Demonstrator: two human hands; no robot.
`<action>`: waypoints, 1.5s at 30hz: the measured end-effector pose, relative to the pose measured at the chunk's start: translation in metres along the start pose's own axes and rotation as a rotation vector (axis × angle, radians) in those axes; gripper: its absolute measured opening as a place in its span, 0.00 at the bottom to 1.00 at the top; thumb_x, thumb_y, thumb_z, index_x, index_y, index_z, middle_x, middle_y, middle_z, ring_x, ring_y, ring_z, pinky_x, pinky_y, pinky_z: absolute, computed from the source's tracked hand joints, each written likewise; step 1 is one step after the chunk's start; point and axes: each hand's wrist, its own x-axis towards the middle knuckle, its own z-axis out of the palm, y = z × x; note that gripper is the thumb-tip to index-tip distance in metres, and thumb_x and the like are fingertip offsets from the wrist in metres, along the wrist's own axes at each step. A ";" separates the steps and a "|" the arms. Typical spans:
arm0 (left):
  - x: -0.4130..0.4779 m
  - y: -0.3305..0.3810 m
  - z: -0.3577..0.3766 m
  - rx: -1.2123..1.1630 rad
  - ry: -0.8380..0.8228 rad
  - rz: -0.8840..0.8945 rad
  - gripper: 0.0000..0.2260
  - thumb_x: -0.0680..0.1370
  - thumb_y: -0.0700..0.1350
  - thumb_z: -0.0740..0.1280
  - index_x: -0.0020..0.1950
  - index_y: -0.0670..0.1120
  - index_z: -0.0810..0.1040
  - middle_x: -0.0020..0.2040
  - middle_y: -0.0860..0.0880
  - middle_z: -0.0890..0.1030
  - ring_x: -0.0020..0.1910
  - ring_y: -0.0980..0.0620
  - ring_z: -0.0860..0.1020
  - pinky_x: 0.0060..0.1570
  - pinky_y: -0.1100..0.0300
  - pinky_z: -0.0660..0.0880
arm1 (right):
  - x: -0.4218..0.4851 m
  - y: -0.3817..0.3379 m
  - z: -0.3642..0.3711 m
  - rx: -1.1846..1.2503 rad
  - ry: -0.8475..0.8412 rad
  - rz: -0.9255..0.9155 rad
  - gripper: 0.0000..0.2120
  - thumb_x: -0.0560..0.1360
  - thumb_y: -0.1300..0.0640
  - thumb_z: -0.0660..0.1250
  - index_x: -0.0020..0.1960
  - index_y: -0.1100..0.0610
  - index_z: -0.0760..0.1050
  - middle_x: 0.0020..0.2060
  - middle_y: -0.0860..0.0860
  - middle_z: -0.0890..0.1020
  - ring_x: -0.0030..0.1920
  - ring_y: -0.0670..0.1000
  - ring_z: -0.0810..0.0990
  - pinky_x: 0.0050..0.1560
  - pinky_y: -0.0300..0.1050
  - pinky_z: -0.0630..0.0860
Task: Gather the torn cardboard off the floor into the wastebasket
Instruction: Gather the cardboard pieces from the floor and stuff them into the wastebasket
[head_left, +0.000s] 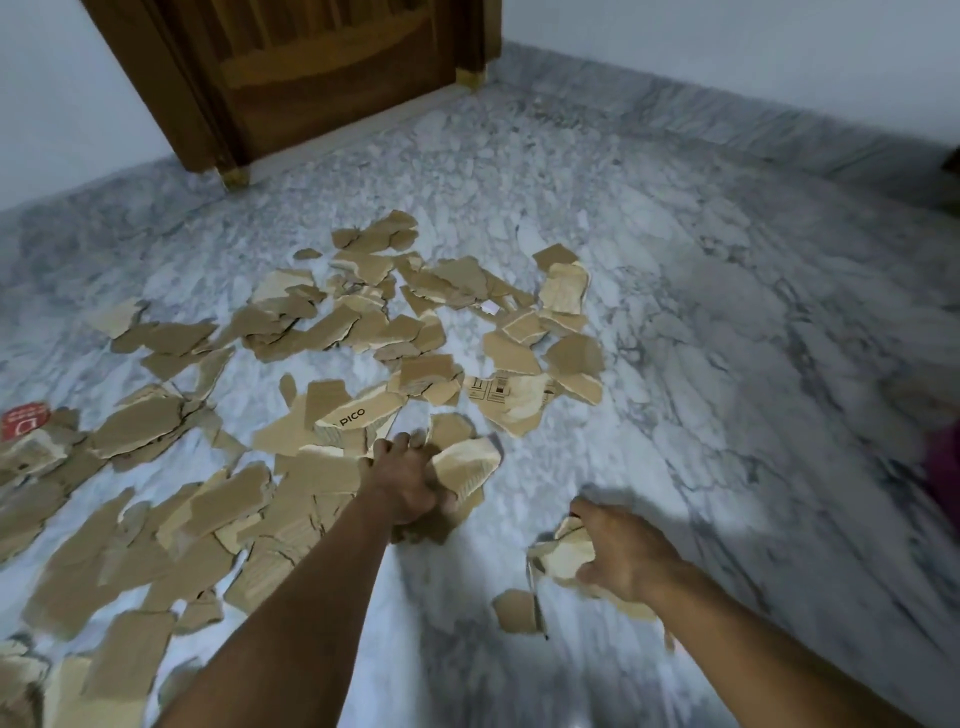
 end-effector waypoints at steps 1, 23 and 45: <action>-0.004 0.002 -0.001 -0.038 0.026 -0.005 0.35 0.66 0.65 0.68 0.71 0.57 0.65 0.67 0.49 0.69 0.68 0.42 0.66 0.67 0.41 0.64 | 0.002 0.000 -0.003 0.098 0.003 0.020 0.29 0.67 0.50 0.76 0.64 0.47 0.68 0.61 0.50 0.79 0.58 0.54 0.79 0.54 0.49 0.79; -0.093 -0.070 -0.039 -0.712 0.135 -0.077 0.27 0.70 0.41 0.77 0.62 0.49 0.66 0.52 0.50 0.78 0.51 0.47 0.78 0.48 0.56 0.75 | -0.002 -0.075 0.050 -0.054 -0.247 -0.135 0.32 0.61 0.52 0.83 0.57 0.50 0.68 0.56 0.49 0.75 0.57 0.54 0.77 0.52 0.47 0.77; -0.094 -0.104 -0.023 -0.937 0.197 -0.176 0.24 0.67 0.38 0.80 0.58 0.45 0.74 0.49 0.50 0.82 0.47 0.52 0.81 0.41 0.65 0.75 | 0.059 -0.120 0.016 0.138 -0.187 -0.116 0.43 0.67 0.51 0.80 0.76 0.55 0.64 0.72 0.54 0.71 0.70 0.55 0.72 0.66 0.45 0.72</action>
